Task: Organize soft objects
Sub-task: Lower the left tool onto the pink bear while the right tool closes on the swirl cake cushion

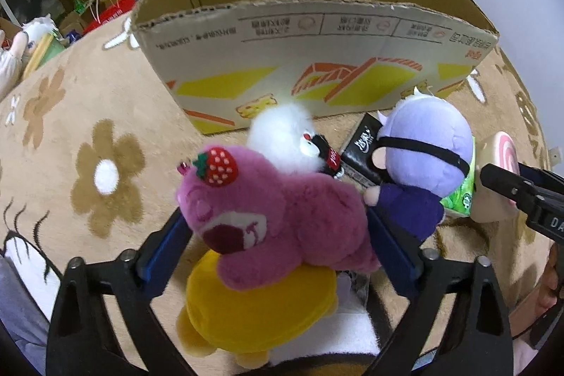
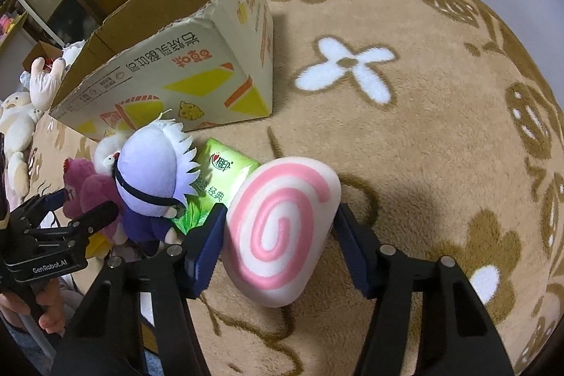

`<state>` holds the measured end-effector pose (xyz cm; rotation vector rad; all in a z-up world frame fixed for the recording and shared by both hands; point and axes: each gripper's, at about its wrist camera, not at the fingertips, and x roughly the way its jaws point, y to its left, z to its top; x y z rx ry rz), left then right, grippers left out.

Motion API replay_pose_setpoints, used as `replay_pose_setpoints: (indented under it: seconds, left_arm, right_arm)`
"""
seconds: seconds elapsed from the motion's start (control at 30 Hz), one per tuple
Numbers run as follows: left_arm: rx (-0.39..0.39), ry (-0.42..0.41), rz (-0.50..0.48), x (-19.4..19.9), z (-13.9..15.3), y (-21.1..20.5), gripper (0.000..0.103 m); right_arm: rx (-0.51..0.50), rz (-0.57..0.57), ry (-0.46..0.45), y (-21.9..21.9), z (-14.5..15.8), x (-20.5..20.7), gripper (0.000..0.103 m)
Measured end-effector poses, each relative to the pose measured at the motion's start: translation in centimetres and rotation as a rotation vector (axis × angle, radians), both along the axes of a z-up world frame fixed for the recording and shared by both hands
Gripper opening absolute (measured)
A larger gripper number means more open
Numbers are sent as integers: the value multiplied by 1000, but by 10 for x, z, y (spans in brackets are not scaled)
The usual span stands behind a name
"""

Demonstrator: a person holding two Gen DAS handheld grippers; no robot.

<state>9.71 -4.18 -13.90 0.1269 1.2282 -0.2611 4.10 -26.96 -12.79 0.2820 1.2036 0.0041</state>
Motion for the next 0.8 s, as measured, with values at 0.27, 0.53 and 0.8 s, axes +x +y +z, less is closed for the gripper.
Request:
replay_pose_setpoints:
  seconds: [0.27,0.53,0.8]
  left_arm:
    - [-26,-7,23,-2,1,8,88]
    - [-32,-20,41,1,4,17,88]
    - [-19,-75,63,-6,14,20,88]
  right_arm:
    - [-51,36,-2,11,-2,1,55]
    - [-63,42,-24,13,3,-2,48]
    - [-75,56,-74,17,14,-8,48]
